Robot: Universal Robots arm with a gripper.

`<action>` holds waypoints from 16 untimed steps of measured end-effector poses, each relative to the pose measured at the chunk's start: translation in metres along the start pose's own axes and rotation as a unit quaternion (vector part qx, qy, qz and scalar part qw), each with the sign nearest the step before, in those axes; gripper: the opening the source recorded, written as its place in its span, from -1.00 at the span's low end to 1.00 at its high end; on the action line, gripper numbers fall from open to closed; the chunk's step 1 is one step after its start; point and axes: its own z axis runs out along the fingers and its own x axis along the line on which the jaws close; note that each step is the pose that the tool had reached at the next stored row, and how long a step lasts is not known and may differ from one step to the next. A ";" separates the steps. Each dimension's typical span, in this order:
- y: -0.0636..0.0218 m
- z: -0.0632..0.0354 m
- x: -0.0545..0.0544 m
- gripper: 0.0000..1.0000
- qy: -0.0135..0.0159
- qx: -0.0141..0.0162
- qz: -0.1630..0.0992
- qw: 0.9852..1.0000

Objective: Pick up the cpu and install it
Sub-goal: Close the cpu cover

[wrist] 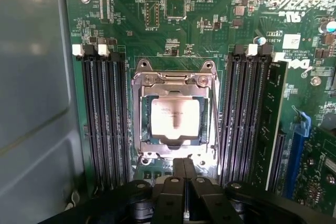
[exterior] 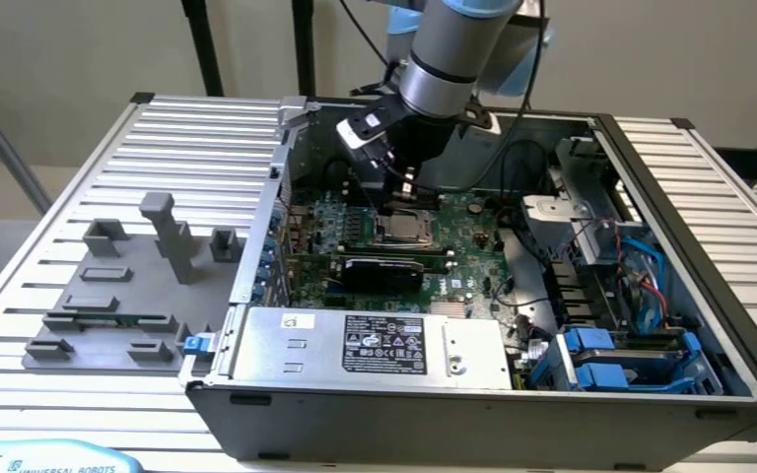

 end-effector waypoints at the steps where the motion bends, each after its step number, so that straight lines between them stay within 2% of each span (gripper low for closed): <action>1: 0.0001 0.0019 0.001 -0.79 0.000 0.000 0.000 1.000; 8: -0.0052 0.0148 0.003 -0.79 0.000 0.000 0.001 1.000; 16: -0.0034 0.0236 0.002 -0.79 0.001 0.000 0.003 1.000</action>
